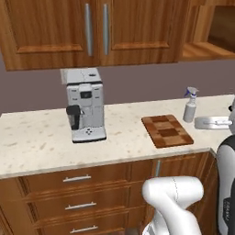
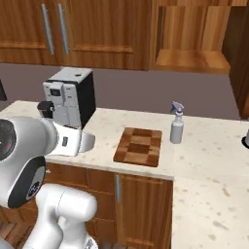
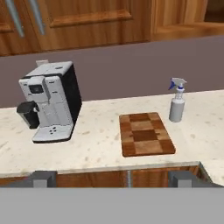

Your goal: Grab the spray bottle from the cabinet, then place it next to the cutting board for sanitizing. Then grab the dish brush from the countertop next to the sink and place it next to the cutting board.

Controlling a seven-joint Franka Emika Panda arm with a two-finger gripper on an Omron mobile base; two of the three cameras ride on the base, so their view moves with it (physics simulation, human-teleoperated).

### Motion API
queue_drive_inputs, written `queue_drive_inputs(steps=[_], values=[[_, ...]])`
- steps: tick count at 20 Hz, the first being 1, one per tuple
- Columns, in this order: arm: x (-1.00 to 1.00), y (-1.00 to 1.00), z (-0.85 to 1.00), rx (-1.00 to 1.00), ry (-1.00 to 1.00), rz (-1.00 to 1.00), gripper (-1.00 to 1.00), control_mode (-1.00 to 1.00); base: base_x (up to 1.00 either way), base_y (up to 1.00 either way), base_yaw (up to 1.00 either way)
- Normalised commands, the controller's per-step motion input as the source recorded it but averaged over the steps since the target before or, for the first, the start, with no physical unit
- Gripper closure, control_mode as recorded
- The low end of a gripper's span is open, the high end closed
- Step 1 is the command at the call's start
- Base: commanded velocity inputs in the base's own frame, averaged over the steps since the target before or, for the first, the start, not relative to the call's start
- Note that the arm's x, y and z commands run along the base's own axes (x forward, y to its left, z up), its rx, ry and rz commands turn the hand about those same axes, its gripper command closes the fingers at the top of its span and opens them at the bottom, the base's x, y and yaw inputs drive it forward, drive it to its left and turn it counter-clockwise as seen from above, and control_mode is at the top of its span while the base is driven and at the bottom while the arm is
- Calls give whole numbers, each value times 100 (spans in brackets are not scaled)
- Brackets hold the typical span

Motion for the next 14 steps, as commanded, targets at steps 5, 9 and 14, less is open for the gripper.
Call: queue_drive_inputs(steps=[5,9,14], values=[[0,0,0,0,0,0,-100,100,-64,100,15],[0,0,0,0,0,0,-100,100,-33,100,29],[0,0,0,0,0,0,-100,100,-11,100,57]])
